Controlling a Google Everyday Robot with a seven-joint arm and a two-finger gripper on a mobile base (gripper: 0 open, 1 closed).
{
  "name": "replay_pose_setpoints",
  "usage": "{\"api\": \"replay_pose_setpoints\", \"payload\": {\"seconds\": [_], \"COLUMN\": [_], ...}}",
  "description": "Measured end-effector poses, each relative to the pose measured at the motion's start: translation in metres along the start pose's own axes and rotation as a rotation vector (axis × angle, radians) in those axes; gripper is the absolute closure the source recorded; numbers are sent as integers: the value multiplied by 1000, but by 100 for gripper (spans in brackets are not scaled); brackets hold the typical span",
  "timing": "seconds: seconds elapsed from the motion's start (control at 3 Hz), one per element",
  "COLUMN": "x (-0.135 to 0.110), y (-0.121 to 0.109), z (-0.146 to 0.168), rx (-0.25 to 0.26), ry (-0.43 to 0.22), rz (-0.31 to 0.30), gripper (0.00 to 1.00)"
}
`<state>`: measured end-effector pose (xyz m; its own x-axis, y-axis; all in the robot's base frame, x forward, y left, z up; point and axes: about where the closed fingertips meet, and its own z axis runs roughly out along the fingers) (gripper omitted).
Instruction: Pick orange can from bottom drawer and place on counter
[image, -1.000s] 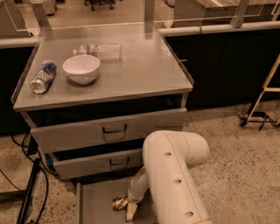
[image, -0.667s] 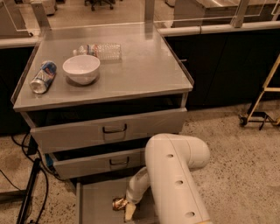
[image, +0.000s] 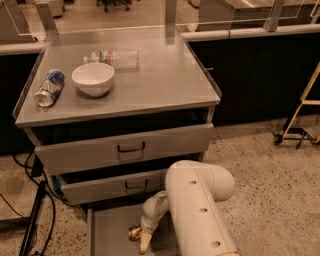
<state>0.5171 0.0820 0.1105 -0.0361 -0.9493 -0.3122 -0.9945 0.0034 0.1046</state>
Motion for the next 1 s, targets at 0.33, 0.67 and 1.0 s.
{"api": "replay_pose_setpoints", "payload": {"seconds": [0.33,0.67,1.0], "x": [0,0,0], "y": [0,0,0], "z": [0,0,0], "rx": [0,0,0], "ry": [0,0,0], "rz": [0,0,0], "gripper": [19,42,65]}}
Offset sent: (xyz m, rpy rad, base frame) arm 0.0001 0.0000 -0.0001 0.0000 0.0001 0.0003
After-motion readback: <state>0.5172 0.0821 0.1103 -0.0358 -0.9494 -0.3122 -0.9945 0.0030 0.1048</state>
